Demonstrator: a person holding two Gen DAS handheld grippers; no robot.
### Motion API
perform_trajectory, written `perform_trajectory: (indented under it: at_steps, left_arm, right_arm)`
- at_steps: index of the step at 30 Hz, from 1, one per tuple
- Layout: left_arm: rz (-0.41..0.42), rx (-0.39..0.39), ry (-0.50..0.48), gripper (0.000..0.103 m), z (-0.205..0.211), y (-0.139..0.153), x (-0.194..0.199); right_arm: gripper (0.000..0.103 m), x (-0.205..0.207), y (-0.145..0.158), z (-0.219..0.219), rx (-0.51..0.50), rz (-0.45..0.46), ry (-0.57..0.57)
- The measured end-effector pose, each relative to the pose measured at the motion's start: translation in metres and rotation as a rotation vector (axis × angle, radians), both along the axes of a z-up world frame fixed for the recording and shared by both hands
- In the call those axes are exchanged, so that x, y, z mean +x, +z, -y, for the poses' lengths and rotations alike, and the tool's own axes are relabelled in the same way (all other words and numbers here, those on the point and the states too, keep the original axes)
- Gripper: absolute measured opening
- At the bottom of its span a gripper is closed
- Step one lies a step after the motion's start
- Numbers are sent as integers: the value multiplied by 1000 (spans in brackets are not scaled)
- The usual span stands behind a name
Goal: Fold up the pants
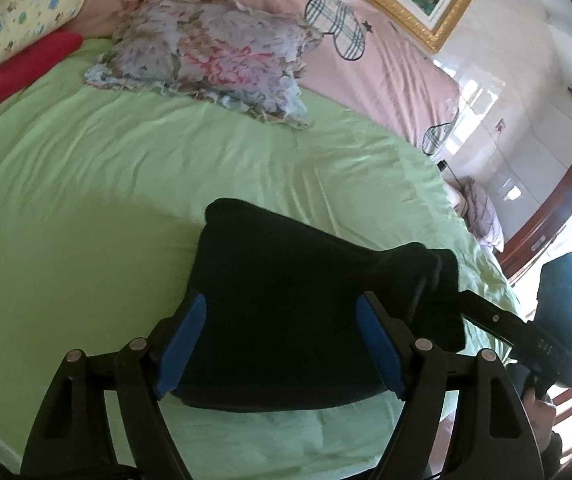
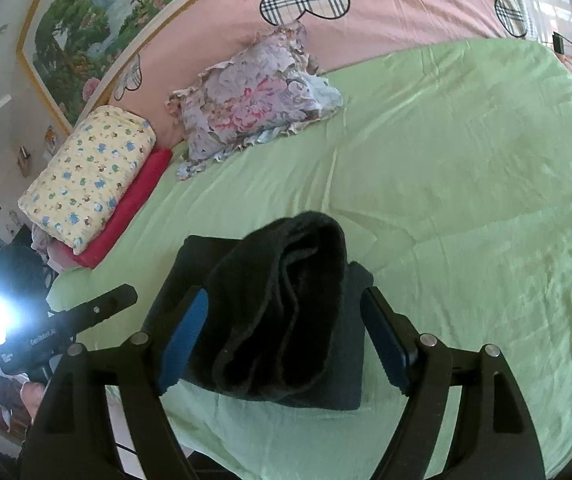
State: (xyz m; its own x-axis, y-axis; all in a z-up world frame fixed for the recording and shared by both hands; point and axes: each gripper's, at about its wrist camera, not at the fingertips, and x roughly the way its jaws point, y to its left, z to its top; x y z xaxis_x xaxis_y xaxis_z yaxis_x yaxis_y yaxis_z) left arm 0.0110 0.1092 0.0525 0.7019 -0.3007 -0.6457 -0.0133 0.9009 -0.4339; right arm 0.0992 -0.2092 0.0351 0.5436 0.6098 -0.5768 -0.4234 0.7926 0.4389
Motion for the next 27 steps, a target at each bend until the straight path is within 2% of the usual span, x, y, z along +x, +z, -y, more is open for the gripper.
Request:
perform_trajectory:
  at_steps: [19, 27]
  left_arm:
    - [-114, -12, 13, 79, -10, -41, 23]
    - [-152, 10, 11, 80, -7, -57, 39]
  right_arm:
    - [80, 7, -35, 8, 11, -100, -46]
    - [80, 8, -45, 10, 9, -74, -47]
